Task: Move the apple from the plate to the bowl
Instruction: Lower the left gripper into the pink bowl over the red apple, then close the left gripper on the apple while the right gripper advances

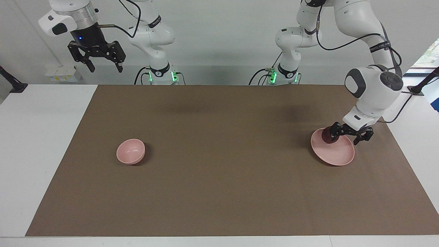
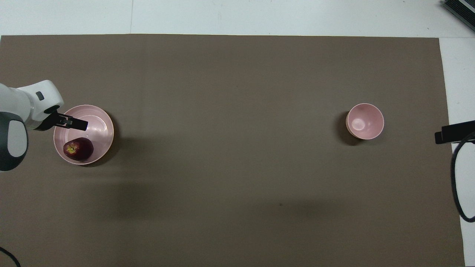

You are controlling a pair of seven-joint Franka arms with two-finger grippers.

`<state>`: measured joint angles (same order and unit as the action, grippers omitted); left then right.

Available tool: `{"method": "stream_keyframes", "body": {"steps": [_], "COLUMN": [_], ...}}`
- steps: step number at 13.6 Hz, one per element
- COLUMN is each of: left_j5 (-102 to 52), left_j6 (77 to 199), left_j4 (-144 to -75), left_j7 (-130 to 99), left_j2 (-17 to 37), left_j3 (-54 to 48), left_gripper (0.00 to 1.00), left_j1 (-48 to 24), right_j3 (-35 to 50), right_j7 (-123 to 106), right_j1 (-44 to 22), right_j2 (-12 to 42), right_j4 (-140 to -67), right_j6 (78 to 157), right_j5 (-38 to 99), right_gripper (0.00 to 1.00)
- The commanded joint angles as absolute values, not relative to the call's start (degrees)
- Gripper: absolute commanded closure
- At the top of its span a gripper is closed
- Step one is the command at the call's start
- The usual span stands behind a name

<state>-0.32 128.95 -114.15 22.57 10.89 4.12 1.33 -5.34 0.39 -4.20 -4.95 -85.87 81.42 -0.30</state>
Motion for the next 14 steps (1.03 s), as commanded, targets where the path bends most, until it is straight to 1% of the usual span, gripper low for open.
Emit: {"method": "stream_keyframes", "body": {"steps": [1,6,8,9,10,11,12,13,14], "left_j5": [-3.24,-4.48,-4.57,-4.48,-4.48,-4.48,-4.48,-4.48,-4.48], "left_j6": [132.36,132.54,132.01,131.84,131.84,131.75,131.66,131.31,131.22], "left_j4": [-118.29,-122.86,-123.22,-123.74,-124.62,-125.32,-125.59,-125.07,-124.46], "left_j7": [23.73,23.47,23.82,23.91,23.99,24.08,24.26,24.78,24.96], "left_j2": [10.55,9.76,9.58,9.15,8.71,8.35,8.09,8.26,8.61], "left_j3": [4.04,4.13,4.22,4.22,4.13,4.13,4.13,4.13,4.13], "left_gripper": [0.0,0.0,0.0,0.07,0.26,0.48,0.82,1.0,1.0], "left_j1": [1.58,1.67,1.67,1.58,1.5,1.49,1.49,1.15,0.88], "right_j3": [-5.27,-5.27,-5.27,-5.27,-5.27,-5.27,-5.27,-5.27,-5.27], "right_j7": [-1.05,-1.05,-1.05,-1.05,-1.05,-1.05,-1.05,-1.05,-1.05], "right_j1": [-3.52,-3.52,-3.52,-3.52,-3.52,-3.52,-3.52,-3.52,-3.52], "right_j2": [-4.57,-4.57,-4.57,-4.57,-4.57,-4.57,-4.57,-4.57,-4.57], "right_j4": [-84.9,-84.9,-84.9,-84.9,-84.9,-84.9,-84.9,-84.9,-84.9], "right_j6": [80.24,80.24,80.24,80.24,80.24,80.24,80.24,80.24,80.24], "right_j5": [0.79,0.79,0.79,0.79,0.79,0.79,0.79,0.79,0.79], "right_gripper": [0.0,0.0,0.0,0.0,0.0,0.0,0.0,0.0,0.0]}}
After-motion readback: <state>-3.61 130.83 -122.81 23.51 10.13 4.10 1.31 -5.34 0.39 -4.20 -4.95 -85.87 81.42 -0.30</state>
